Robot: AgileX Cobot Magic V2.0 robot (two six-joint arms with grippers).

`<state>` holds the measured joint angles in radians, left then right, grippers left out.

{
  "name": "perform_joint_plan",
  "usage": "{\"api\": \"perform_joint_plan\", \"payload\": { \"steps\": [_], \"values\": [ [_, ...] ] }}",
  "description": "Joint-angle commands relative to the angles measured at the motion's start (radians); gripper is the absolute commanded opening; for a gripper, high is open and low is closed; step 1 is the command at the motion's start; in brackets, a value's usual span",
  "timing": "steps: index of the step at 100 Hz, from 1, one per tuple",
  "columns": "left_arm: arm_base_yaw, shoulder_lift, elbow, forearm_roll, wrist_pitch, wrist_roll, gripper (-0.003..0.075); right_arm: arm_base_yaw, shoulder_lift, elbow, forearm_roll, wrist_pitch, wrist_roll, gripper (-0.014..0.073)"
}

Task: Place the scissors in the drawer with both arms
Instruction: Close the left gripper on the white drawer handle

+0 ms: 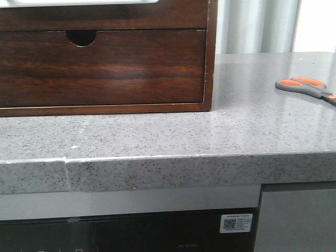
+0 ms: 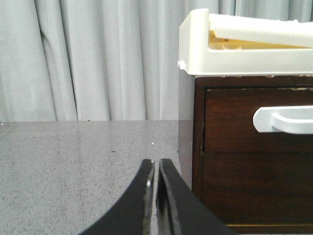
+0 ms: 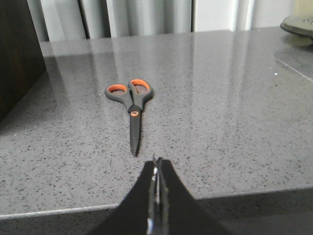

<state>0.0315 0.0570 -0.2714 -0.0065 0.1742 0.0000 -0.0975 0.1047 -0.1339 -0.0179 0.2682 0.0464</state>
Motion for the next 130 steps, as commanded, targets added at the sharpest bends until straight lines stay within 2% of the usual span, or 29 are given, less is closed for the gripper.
{"api": "perform_joint_plan", "payload": {
  "steps": [1, 17, 29, 36, 46, 55, 77, 98, 108, 130],
  "values": [
    [0.0, 0.06, -0.056, 0.006, -0.062, 0.0, -0.002, 0.012, 0.083, -0.09, 0.005, -0.044, 0.0, -0.0066],
    [0.0, 0.112, -0.058, 0.006, -0.145, 0.0, -0.0019, 0.016, 0.156, -0.131, 0.007, -0.077, 0.0, -0.0066],
    [0.0, 0.141, -0.058, 0.058, -0.158, 0.0, -0.0003, 0.016, 0.163, -0.126, 0.007, -0.076, 0.0, -0.0066],
    [0.0, 0.153, -0.057, 0.095, -0.174, 0.0, 0.0069, 0.016, 0.163, -0.126, 0.007, -0.068, 0.0, -0.0066],
    [0.0, 0.17, -0.05, 0.108, -0.233, 0.0, 0.0217, 0.016, 0.163, -0.126, 0.007, -0.068, 0.0, -0.0066],
    [0.0, 0.186, -0.05, 0.113, -0.276, 0.0, 0.0272, 0.016, 0.163, -0.126, 0.007, -0.068, 0.0, -0.0066],
    [0.0, 0.286, -0.05, 0.329, -0.378, 0.0, 0.0275, 0.016, 0.163, -0.126, 0.007, -0.068, 0.0, -0.0066],
    [0.0, 0.45, -0.054, 0.622, -0.609, 0.0, 0.0275, 0.016, 0.163, -0.126, 0.007, -0.068, 0.0, -0.0066],
    [-0.023, 0.513, -0.054, 0.685, -0.7, 0.0, 0.0275, 0.016, 0.163, -0.126, 0.007, -0.068, 0.0, -0.0066],
    [-0.093, 0.632, -0.055, 0.804, -0.759, 0.0, 0.0276, 0.016, 0.163, -0.126, 0.007, -0.068, 0.0, -0.0066]
  ]
}}
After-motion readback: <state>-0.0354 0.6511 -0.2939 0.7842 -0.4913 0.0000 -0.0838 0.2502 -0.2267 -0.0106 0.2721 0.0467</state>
